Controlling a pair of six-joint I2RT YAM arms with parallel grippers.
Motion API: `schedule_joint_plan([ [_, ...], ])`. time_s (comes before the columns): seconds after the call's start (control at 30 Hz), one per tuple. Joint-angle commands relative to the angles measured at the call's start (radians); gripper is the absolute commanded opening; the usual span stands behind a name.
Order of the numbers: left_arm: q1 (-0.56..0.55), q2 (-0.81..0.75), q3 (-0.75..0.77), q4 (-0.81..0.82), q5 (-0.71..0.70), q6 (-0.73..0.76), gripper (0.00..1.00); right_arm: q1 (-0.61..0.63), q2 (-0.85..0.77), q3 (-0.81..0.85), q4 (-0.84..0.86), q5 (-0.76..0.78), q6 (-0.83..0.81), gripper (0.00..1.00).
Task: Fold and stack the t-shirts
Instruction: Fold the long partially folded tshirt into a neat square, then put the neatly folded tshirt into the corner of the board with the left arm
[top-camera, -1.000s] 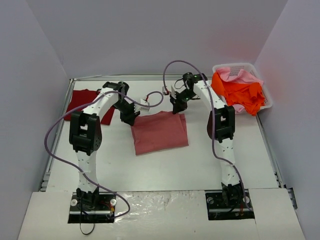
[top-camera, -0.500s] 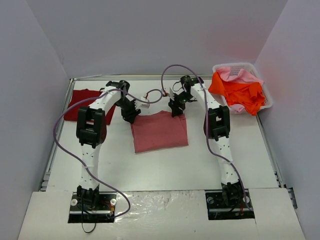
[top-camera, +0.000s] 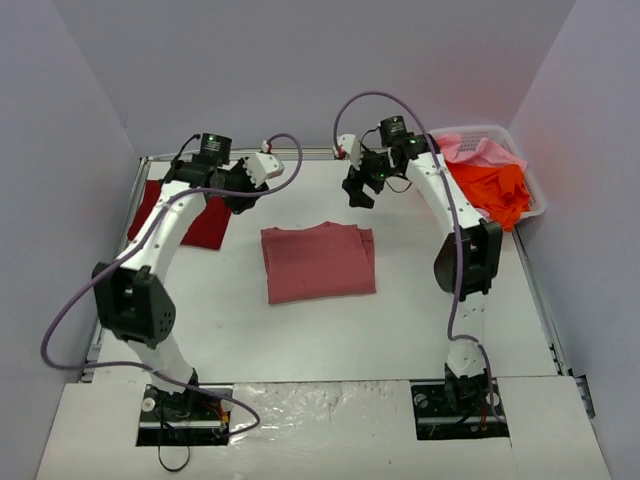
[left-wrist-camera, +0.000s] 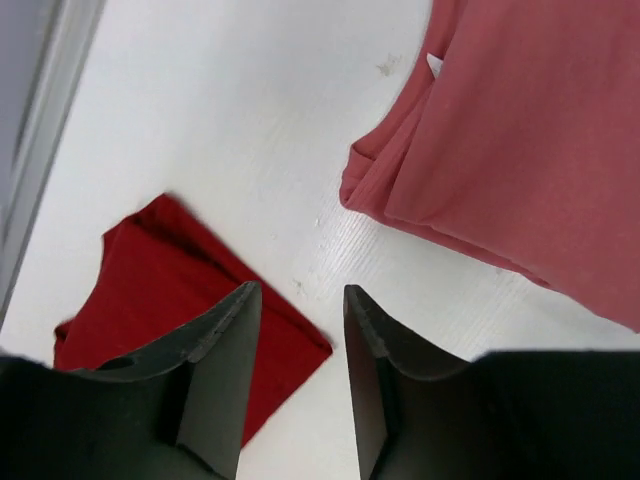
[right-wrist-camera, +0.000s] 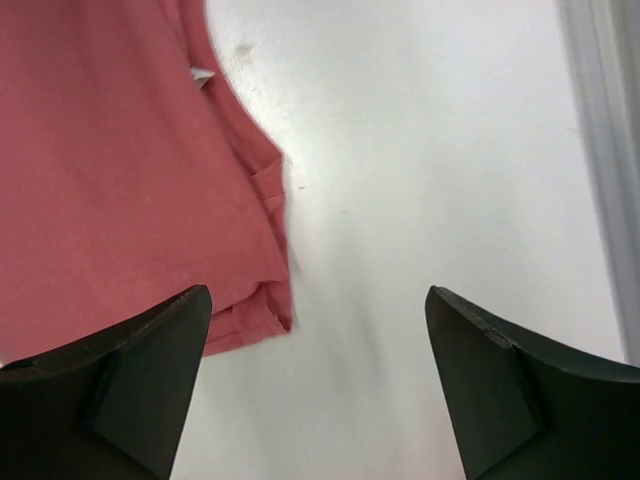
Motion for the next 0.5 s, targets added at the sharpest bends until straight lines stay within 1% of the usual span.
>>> schedule_joint_plan([
  [0.0, -0.005, -0.177, -0.097, 0.125, -0.075, -0.204, 0.36, 0.013, -0.174, -0.034, 0.085, 0.075, 0.155, 0.85],
  [0.03, -0.005, -0.224, -0.12, 0.12, -0.078, -0.231, 0.41, 0.024, -0.19, -0.039, 0.091, 0.121, 0.237, 0.87],
  [0.07, -0.005, -0.243, -0.162, 0.106, -0.09, -0.265, 0.47, 0.059, -0.205, -0.049, 0.102, 0.252, 0.283, 0.92],
  [0.1, -0.005, -0.266, -0.186, 0.106, -0.098, -0.284, 0.52, 0.082, -0.245, -0.066, 0.106, 0.322, 0.32, 0.95],
  [0.13, -0.005, -0.31, -0.212, 0.105, -0.106, -0.301, 0.54, 0.11, -0.27, -0.092, 0.111, 0.389, 0.348, 0.98],
  [0.17, -0.002, -0.335, -0.27, 0.118, -0.116, -0.328, 0.54, 0.183, -0.297, -0.164, 0.128, 0.464, 0.363, 1.0],
  [0.2, -0.001, -0.365, -0.304, 0.135, -0.153, -0.347, 0.56, 0.232, -0.372, -0.227, 0.163, 0.65, 0.367, 1.0],
  [0.23, 0.001, -0.428, -0.339, 0.155, -0.161, -0.359, 0.56, 0.284, -0.42, -0.308, 0.281, 0.781, 0.361, 1.0],
  [0.27, 0.004, -0.459, -0.374, 0.196, -0.171, -0.37, 0.59, 0.338, -0.463, -0.395, 0.343, 0.892, 0.301, 1.0],
  [0.3, 0.004, -0.496, -0.452, 0.227, -0.203, -0.383, 0.65, 0.422, -0.524, -0.537, 0.391, 1.058, 0.276, 1.0],
  [0.33, 0.007, -0.564, -0.497, 0.305, -0.225, -0.423, 0.94, 0.44, -0.538, -0.574, 0.41, 1.075, 0.267, 1.0],
  [0.37, 0.008, -0.592, -0.538, 0.331, -0.239, -0.433, 0.98, 0.441, -0.546, -0.598, 0.407, 1.053, 0.306, 1.0],
  [0.4, 0.016, -0.623, -0.607, 0.351, -0.239, -0.434, 0.94, 0.409, -0.57, -0.647, 0.405, 0.931, 0.33, 1.0],
  [0.47, 0.024, -0.678, -0.65, 0.378, -0.23, -0.455, 0.94, 0.345, -0.581, -0.687, 0.398, 0.76, 0.397, 1.0],
])
